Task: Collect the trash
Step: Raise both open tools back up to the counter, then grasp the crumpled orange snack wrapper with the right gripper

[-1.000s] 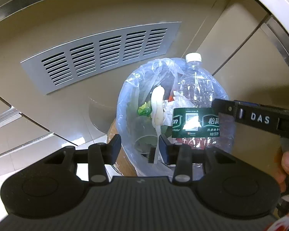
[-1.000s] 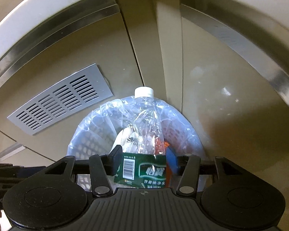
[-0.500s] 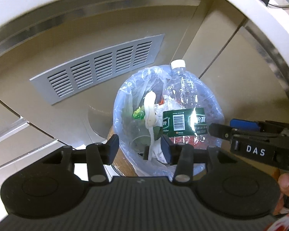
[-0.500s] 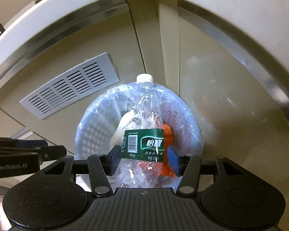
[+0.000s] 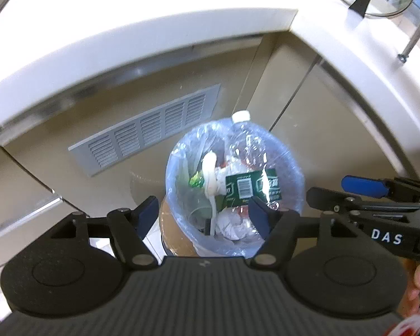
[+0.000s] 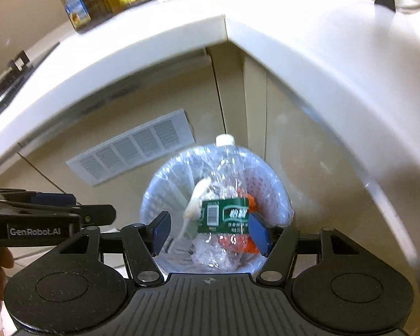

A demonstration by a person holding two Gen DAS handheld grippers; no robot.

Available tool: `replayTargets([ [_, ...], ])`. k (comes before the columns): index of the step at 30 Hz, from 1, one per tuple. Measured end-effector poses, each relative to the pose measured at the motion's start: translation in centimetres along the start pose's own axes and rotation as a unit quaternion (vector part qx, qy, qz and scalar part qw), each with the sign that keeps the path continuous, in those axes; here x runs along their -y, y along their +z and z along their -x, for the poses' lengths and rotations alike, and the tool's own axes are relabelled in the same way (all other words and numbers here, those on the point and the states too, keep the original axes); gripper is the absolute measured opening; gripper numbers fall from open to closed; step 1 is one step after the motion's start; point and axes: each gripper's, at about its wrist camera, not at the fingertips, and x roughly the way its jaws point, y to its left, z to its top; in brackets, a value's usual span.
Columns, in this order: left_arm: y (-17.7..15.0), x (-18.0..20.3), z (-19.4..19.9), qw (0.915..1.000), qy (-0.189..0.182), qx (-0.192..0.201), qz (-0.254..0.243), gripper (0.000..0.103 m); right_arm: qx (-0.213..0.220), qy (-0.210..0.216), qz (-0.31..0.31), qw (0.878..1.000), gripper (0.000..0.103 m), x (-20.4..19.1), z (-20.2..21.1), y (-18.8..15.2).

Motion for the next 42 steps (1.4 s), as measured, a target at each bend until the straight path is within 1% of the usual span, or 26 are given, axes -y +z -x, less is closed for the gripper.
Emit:
replayTargets([
  [4, 0.9, 0.2, 2.0, 0.9997, -0.009, 0.018, -0.011, 0.074, 0.022, -0.005, -0.001, 1.0, 0.068, -0.6, 2.1, 0.9],
  [8, 1.9, 0.4, 4.0, 0.9985, -0.018, 0.047, -0.023, 0.082, 0.051, -0.012, 0.0, 0.999, 0.073, -1.0, 4.4, 2.4],
  [10, 2.5, 0.4, 4.9, 0.9974, -0.021, 0.063, -0.028, 0.084, 0.068, -0.017, -0.004, 0.998, 0.074, -1.1, 5.4, 3.1],
  [16, 4.2, 0.6, 7.3, 0.9922, -0.042, 0.113, -0.034, 0.091, 0.111, -0.03, -0.012, 0.993, 0.078, -1.3, 7.8, 5.1],
  [20, 5.4, 1.0, 8.5, 0.9867, -0.052, 0.146, -0.048, 0.092, 0.129, -0.038, -0.026, 0.991, 0.079, -0.9, 8.9, 6.1],
  [23, 6.3, 1.4, 9.4, 0.9829, -0.049, 0.166, -0.063, 0.093, 0.139, -0.044, -0.033, 0.989, 0.079, -0.3, 9.8, 6.8],
  [28, 7.9, 0.8, 10.1, 0.9812, -0.054, 0.174, -0.064, 0.093, 0.154, -0.057, -0.046, 0.985, 0.08, 0.5, 10.7, 7.8],
  [35, 10.2, -0.3, 10.1, 0.9818, -0.05, 0.173, -0.059, 0.093, 0.172, -0.073, -0.059, 0.981, 0.08, 1.2, 11.4, 8.8],
  [39, 12.1, -0.6, 9.6, 0.9819, -0.04, 0.173, -0.064, 0.093, 0.176, -0.078, -0.071, 0.979, 0.08, 2.2, 10.9, 10.0],
  [42, 13.7, -0.7, 8.6, 0.9824, -0.035, 0.176, -0.052, 0.093, 0.175, -0.074, -0.07, 0.979, 0.08, 3.3, 10.0, 11.5],
])
